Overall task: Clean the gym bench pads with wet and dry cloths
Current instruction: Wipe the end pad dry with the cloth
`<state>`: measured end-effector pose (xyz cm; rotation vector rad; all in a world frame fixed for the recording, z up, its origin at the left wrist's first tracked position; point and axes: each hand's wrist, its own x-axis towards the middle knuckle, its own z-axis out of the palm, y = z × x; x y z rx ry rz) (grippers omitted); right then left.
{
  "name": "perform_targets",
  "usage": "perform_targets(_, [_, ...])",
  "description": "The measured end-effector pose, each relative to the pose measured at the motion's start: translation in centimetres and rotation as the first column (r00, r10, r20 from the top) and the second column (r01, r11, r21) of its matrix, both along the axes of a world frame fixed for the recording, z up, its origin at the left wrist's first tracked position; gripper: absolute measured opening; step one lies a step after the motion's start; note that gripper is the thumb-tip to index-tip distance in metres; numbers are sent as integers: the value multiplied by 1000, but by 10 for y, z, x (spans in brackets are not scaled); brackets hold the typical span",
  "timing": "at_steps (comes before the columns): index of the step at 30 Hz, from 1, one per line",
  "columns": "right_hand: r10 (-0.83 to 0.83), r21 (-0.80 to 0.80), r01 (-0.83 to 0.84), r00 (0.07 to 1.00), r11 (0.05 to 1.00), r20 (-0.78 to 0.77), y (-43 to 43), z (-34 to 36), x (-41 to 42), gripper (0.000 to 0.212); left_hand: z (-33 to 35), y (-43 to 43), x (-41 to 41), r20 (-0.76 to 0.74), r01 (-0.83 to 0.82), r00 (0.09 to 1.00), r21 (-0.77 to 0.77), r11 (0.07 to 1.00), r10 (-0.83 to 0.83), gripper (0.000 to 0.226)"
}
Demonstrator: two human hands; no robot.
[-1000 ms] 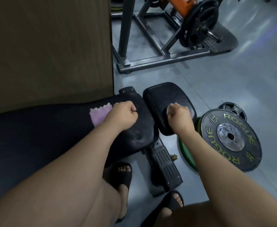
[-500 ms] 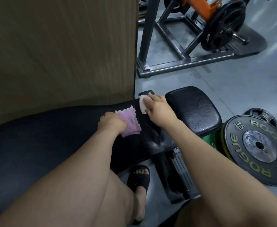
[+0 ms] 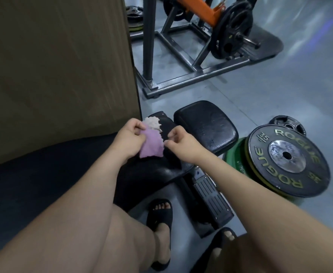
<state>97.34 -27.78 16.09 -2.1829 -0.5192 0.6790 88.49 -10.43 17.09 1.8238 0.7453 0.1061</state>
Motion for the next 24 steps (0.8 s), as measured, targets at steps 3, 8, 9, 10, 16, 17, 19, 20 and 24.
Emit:
perform_targets(3, [-146,194,246,896,950,-420,-15,10,-1,41,17,-20,8,143,113,985,-85,990,-100,35])
perform_targets(8, [-122,418,396,829,818,-547,-54,26,8,58,26,-49,25,169,224,965,-117,968,-202,35])
perform_targets(9, [-121,429,362,861,827,-494,-62,27,10,56,24,-54,28,143,244,963,-96,965,-229,33])
perform_targets(10, [-135,425,345,882,837,-451,-70,26,12,51,23,-59,32,117,269,959,-88,959,-258,32])
perform_targets(16, [-213,136,231,968,963,-132,-116,22,18,37,20,-104,55,-151,491,870,200,848,-469,53])
perform_targets(17, [-204,93,213,974,973,-93,-121,22,17,29,20,-110,59,-141,487,874,225,844,-466,42])
perform_targets(19, [-205,94,210,977,973,-52,-132,21,18,9,18,-117,68,-106,482,875,255,838,-471,21])
perform_targets(20, [-221,108,224,974,969,-38,-137,20,19,4,16,-118,72,-100,494,868,283,822,-487,12])
perform_targets(24, [-311,167,342,933,925,-183,-154,12,29,7,3,-122,83,-52,550,834,169,818,-550,15])
